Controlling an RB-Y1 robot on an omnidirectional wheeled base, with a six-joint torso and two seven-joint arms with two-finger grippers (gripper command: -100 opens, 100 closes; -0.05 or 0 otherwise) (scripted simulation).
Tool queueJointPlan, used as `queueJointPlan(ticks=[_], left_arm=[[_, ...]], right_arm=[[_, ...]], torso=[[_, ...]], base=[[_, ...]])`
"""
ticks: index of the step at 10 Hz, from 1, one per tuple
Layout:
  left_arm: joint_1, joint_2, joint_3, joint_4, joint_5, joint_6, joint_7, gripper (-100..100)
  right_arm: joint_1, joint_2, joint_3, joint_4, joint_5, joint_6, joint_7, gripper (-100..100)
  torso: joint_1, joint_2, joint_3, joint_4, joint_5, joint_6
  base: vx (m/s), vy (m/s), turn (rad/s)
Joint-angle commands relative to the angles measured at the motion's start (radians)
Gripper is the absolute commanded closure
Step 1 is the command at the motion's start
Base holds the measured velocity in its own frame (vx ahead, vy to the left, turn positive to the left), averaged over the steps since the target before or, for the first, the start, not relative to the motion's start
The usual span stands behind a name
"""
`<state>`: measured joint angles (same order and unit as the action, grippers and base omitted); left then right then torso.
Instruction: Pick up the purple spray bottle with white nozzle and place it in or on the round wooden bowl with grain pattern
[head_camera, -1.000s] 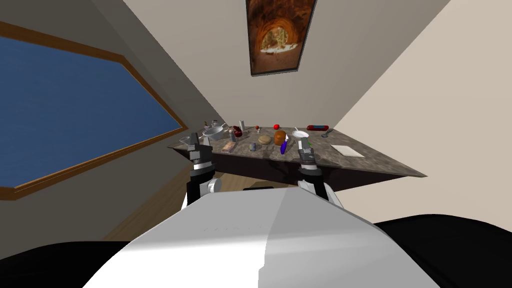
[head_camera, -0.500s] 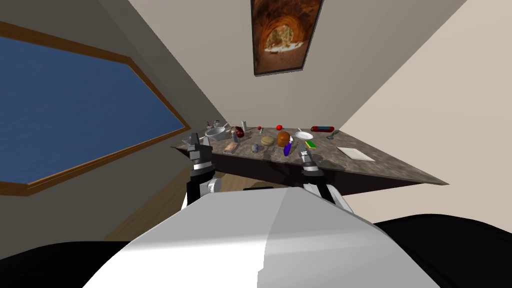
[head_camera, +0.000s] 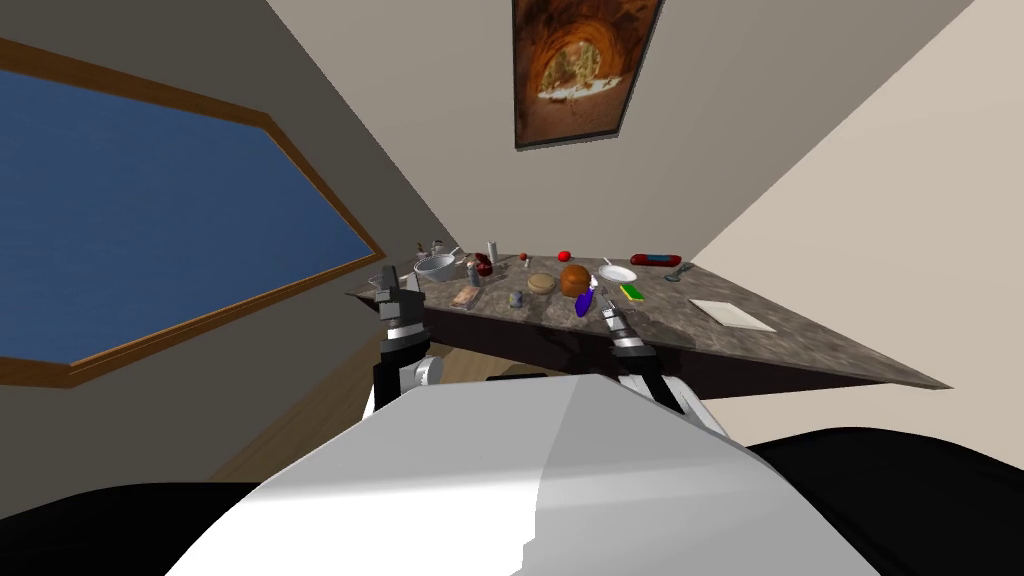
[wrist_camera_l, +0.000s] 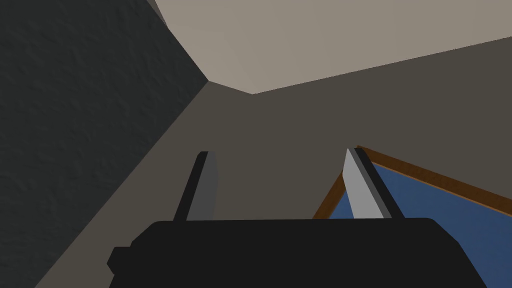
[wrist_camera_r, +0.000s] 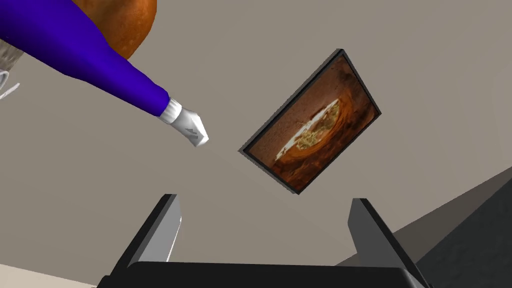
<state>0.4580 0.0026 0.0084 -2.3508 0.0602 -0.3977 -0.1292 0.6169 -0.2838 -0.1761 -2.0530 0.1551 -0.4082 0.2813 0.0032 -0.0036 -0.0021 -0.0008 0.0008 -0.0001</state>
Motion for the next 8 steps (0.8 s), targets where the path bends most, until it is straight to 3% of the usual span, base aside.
queueJointPlan(ticks=[1,8], left_arm=[[0.0,0.0,0.0,0.0,0.0,0.0,0.0,0],[0.0,0.0,0.0,0.0,0.0,0.0,0.0,0]], right_arm=[[-0.007,-0.028,-0.017,0.031,0.011,0.04,0.014,-100],[-0.017,-0.143,-0.071,0.153,0.082,0.153,0.067,-100]], torso=[[0.0,0.0,0.0,0.0,0.0,0.0],[0.001,0.001,0.0,0.0,0.0,0.0]], base=[[0.042,0.059,0.027],[0.039,0.068,0.021]])
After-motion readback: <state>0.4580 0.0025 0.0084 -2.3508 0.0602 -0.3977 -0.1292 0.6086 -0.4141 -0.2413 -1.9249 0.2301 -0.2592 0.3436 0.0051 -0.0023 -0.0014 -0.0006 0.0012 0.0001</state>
